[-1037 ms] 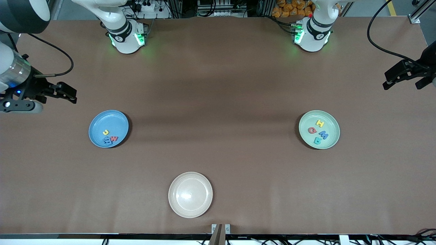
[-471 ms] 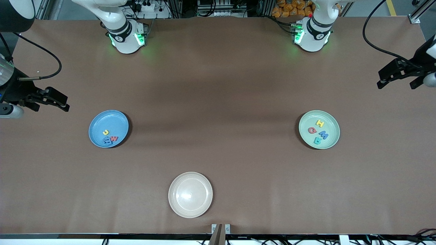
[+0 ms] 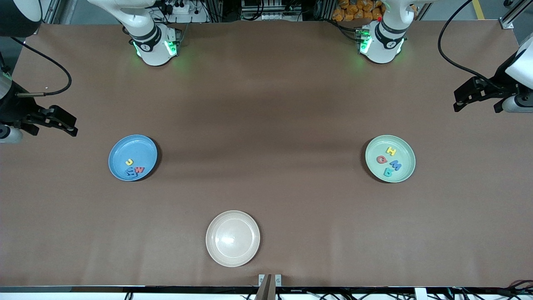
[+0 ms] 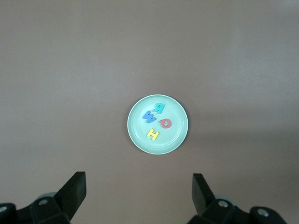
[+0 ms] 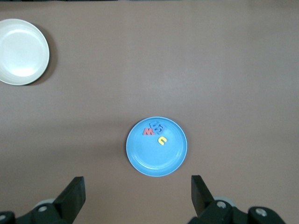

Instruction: Sort upper and lower case letters into plates

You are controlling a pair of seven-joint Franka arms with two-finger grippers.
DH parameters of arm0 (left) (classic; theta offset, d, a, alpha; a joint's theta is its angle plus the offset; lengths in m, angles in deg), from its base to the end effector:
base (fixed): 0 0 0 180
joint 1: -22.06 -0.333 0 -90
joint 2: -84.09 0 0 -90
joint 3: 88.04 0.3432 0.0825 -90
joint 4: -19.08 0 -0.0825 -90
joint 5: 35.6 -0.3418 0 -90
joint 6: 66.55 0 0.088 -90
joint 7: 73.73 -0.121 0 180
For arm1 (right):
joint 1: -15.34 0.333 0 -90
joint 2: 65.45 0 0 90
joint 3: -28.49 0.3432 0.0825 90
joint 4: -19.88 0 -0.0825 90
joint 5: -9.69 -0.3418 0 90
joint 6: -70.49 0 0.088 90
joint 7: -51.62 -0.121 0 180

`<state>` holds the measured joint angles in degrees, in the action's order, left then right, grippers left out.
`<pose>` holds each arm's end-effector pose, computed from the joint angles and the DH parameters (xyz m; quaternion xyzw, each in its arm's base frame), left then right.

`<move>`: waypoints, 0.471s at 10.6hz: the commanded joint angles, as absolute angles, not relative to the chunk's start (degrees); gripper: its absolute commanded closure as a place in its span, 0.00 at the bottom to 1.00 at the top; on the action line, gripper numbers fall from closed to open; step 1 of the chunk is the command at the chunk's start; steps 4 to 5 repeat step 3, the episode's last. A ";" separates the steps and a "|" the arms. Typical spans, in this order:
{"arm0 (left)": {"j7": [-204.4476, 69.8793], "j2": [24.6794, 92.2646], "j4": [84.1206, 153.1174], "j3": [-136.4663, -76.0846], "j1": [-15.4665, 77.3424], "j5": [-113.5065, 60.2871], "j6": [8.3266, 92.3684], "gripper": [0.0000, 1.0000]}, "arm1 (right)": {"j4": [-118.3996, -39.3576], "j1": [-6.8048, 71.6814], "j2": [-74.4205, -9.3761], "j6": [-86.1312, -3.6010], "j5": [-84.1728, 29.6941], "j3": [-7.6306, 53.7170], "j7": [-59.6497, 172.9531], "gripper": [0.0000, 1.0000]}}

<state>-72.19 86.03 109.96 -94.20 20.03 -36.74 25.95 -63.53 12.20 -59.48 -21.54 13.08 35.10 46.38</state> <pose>0.5052 -0.0353 0.6522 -0.9992 0.0227 -0.0315 0.0102 0.5516 0.0225 0.6356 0.9993 -0.0155 0.0252 0.0218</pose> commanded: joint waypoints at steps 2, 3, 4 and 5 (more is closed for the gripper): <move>-71.54 86.47 109.26 -94.28 20.48 -37.80 25.12 0.00 | -62.39 12.79 -59.65 -18.19 13.30 34.47 45.29 0.00; -70.84 86.47 109.35 -94.28 20.48 -37.80 25.12 0.00 | -62.39 12.79 -59.74 -18.19 13.30 34.47 45.29 0.00; -70.84 86.47 109.35 -94.28 20.48 -37.80 25.12 0.00 | -62.39 12.79 -59.74 -18.19 13.30 34.47 45.29 0.00; -70.84 86.47 109.35 -94.28 20.48 -37.80 25.12 0.00 | -62.39 12.79 -59.74 -18.19 13.30 34.47 45.29 0.00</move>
